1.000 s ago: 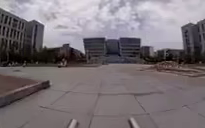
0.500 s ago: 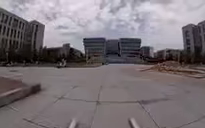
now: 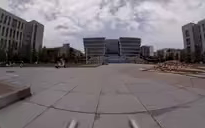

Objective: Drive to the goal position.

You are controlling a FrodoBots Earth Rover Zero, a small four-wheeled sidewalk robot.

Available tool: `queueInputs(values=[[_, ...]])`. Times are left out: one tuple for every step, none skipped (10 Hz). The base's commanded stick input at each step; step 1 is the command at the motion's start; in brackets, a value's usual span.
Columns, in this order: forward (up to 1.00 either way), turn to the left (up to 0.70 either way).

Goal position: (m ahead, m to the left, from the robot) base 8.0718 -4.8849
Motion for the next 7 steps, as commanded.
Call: queueInputs(values=[[0.70, 0.00], [0.70, 0.00], [0.70, 0.00], [0.70, -0.12], [0.70, -0.23], [0.70, -0.30], [0.70, -0.31]])
